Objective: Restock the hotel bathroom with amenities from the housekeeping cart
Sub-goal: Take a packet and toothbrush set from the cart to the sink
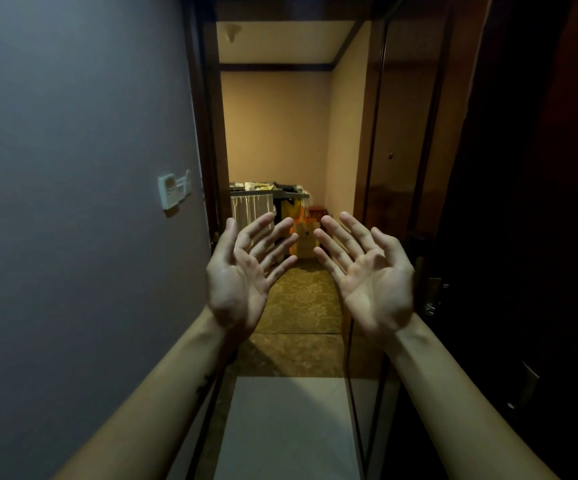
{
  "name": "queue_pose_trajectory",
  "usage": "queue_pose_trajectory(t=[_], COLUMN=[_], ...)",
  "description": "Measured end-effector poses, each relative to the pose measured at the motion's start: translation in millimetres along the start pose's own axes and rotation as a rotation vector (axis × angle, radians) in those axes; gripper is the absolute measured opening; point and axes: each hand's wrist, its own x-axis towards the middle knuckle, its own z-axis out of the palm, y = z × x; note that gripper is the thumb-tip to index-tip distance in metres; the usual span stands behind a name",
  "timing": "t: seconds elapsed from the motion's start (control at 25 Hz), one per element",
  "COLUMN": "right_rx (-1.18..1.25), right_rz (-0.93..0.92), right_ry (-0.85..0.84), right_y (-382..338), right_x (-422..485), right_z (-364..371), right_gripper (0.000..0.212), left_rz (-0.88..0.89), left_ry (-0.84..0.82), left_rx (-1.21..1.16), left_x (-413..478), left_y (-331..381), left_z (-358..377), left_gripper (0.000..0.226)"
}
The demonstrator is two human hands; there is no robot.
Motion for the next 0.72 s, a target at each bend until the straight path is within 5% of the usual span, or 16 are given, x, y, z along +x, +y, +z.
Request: queue_pose_trajectory(t=[0.32, 0.72], right_rx=[0.019, -0.072], right_rz=[0.042, 0.095], right_ry=[0.012, 0.025], right_y=[15.1, 129.5], right_x=[83.8, 316.2], right_z=[-51.8, -97.5], right_gripper=[0.051, 0.053], left_rz=[-0.017, 0.031], left_ry=[0.035, 0.082], left_rx=[0.001, -0.036], left_x=[90.6, 308.9], left_y=[-38.5, -61.9], left_z=[-27.1, -181.2], left_gripper=[0.059, 0.056])
